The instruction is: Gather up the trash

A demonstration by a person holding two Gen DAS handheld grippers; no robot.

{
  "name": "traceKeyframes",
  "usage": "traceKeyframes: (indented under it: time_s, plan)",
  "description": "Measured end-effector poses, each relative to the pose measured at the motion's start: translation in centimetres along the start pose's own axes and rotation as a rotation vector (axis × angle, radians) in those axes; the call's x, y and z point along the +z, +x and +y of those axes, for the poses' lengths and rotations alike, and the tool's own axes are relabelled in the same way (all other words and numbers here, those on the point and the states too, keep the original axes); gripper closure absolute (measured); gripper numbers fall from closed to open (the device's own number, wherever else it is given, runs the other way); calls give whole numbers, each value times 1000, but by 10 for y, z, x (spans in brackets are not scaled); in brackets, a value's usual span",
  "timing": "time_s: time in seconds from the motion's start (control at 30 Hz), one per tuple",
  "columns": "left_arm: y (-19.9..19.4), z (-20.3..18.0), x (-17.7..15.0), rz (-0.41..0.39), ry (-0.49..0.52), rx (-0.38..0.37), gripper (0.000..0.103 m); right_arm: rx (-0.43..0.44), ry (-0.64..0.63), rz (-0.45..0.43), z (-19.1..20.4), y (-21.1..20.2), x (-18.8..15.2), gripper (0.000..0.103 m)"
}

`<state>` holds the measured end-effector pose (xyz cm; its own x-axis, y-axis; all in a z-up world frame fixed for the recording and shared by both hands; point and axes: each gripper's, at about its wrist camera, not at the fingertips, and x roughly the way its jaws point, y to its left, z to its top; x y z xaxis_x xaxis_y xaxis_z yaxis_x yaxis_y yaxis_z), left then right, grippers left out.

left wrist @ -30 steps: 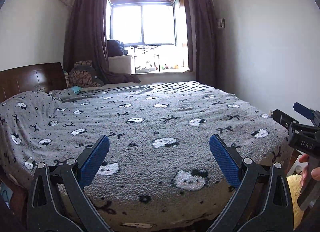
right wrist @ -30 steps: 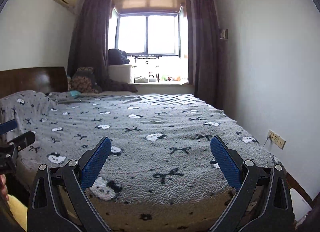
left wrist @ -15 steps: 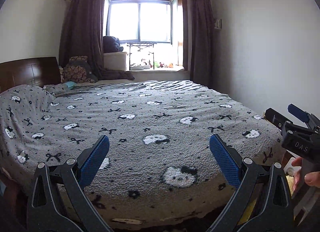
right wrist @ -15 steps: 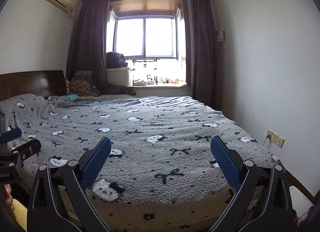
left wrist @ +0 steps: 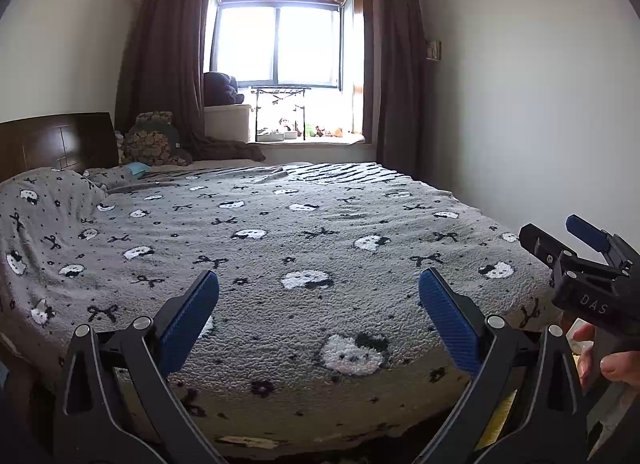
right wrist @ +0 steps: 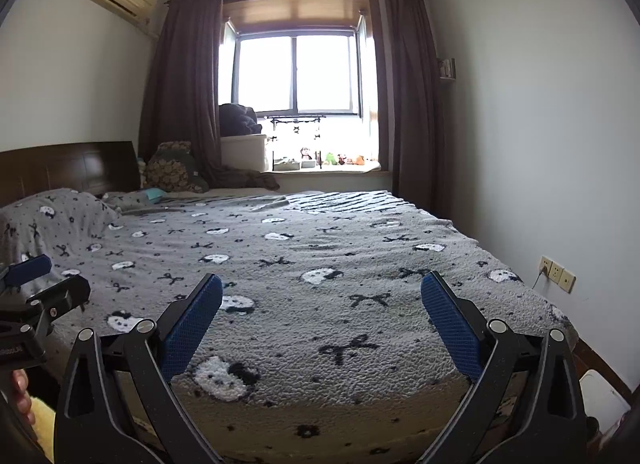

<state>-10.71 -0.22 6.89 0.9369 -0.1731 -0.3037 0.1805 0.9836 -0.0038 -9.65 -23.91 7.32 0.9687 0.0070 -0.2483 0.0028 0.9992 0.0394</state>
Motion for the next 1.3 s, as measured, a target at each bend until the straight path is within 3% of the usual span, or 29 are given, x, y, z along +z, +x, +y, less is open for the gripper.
traceKeyframes:
  time_s: [1.3]
  plan:
    - [-1, -9, 1, -6, 6, -13, 8, 18, 3, 3, 5, 1, -2, 3]
